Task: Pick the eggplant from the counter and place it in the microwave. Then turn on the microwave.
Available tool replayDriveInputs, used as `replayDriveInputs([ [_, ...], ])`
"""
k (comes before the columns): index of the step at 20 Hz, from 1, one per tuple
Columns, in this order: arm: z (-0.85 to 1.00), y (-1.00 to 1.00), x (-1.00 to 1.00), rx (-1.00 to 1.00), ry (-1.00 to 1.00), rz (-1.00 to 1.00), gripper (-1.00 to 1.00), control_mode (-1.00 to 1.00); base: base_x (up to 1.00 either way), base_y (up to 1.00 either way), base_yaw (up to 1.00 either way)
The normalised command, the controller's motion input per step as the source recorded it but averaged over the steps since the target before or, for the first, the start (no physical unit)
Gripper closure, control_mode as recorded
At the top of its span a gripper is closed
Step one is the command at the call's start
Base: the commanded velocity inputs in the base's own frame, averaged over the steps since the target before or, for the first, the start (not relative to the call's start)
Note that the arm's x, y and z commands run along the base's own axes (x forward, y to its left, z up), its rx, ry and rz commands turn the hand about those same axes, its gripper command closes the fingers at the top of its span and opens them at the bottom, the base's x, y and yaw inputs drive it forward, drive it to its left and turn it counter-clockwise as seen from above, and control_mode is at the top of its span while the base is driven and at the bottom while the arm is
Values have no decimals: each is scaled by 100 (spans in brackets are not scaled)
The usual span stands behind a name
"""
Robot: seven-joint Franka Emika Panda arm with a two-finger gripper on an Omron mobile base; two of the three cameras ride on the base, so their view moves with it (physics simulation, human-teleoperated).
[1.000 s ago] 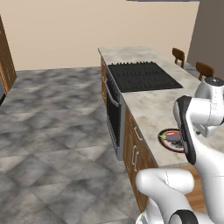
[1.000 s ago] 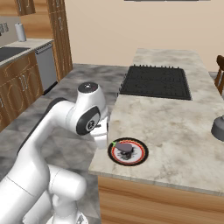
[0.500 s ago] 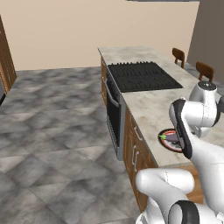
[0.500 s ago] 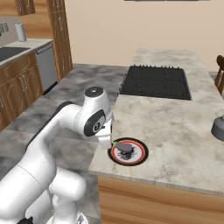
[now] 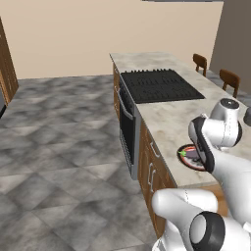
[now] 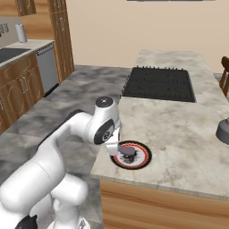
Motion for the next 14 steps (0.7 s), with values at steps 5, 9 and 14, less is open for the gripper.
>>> replayDriveInputs([
  [5, -30, -12, 33, 7, 0, -4, -100, -100, 0, 0, 0],
  [9, -24, -13, 26, 4, 0, -3, -100, -100, 0, 0, 0],
  [14, -24, -2, 27, 0, 0, -2, -100, -100, 0, 0, 0],
])
